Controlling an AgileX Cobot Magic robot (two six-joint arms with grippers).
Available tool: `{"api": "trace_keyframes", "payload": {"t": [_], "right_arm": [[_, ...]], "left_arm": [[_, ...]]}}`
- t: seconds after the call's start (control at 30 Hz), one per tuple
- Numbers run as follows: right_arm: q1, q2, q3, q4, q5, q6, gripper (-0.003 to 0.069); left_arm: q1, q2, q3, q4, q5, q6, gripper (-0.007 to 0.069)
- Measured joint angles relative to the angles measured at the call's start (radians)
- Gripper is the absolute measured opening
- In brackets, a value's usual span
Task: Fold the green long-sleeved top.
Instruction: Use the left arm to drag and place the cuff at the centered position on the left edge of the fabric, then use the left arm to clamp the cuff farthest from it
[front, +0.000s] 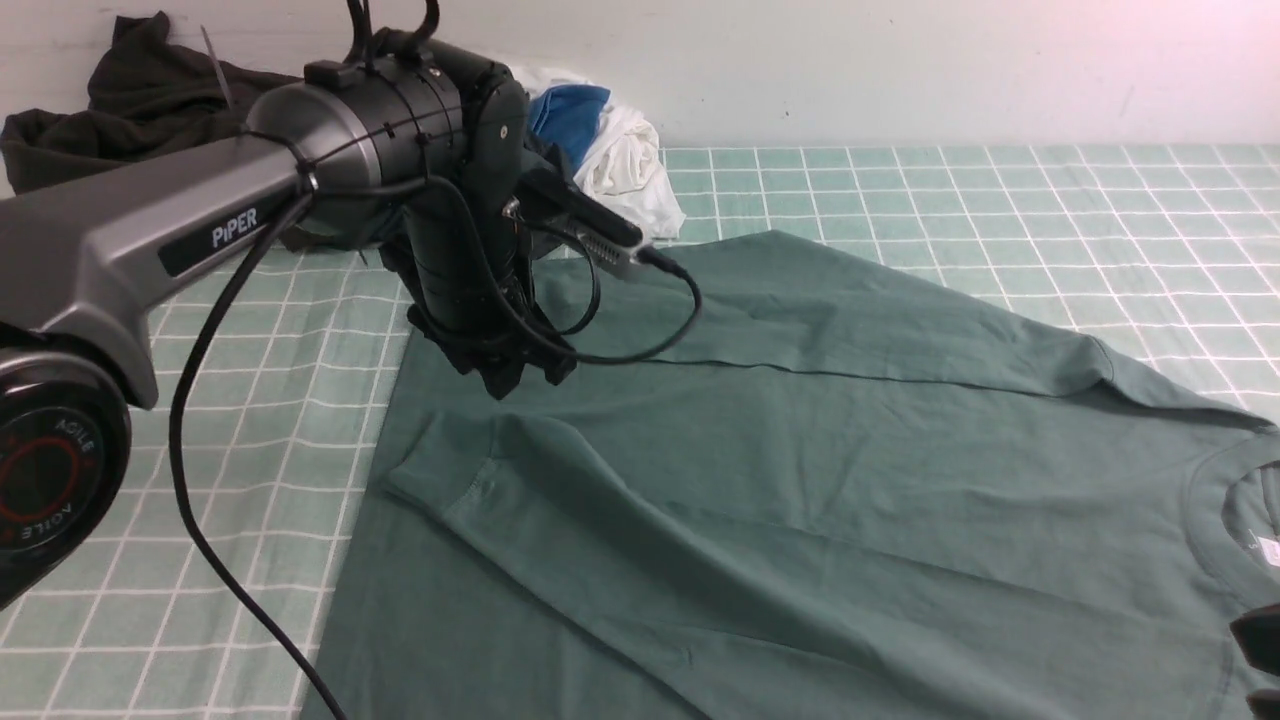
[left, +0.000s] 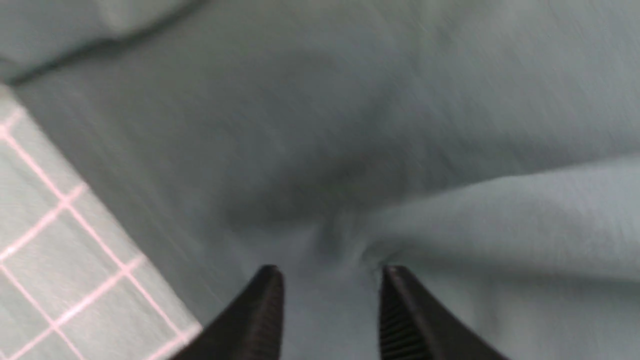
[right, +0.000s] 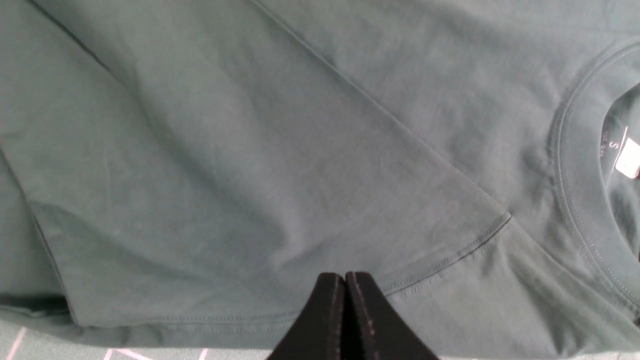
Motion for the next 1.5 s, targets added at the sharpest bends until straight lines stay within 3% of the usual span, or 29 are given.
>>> {"api": "trace_keyframes", "payload": {"t": [0.1,0.23,0.43,0.9,1.17,1.37,1.43,1.5], "right_arm": [[0.000,0.022,-0.001,0.000,-0.022,0.000,-0.0014],[0.000,0.083,-0.010,0.001,-0.033,0.000,-0.0014],[0.000,0.171,-0.044,0.005,-0.033,0.000,-0.0014],[0.000,0.231,-0.061,0.008,-0.031,0.000,-0.0014],[0.000,0.231,-0.061,0.008,-0.031,0.000,-0.0014],[0.000,0.231,-0.061,0.008,-0.031,0.000,-0.0014],[0.000,0.231,-0.061,0.008,-0.031,0.000,-0.0014],[0.000,0.231,-0.061,0.008,-0.031,0.000,-0.0014]], "left_arm": [[0.062,0.048,-0.086,-0.025,-0.029,-0.084,0.0393],[0.135,0.135,-0.160,-0.093,-0.113,-0.108,0.0428],[0.187,0.262,-0.232,-0.146,-0.241,-0.114,0.0427],[0.203,0.348,-0.296,-0.112,-0.420,-0.117,0.0427],[0.203,0.350,-0.296,-0.092,-0.445,-0.136,0.0423],[0.203,0.362,-0.303,-0.132,-0.440,-0.143,0.0242],[0.203,0.359,-0.304,-0.143,-0.428,-0.141,0.0102],[0.200,0.348,-0.304,-0.144,-0.406,-0.122,0.0042]]}}
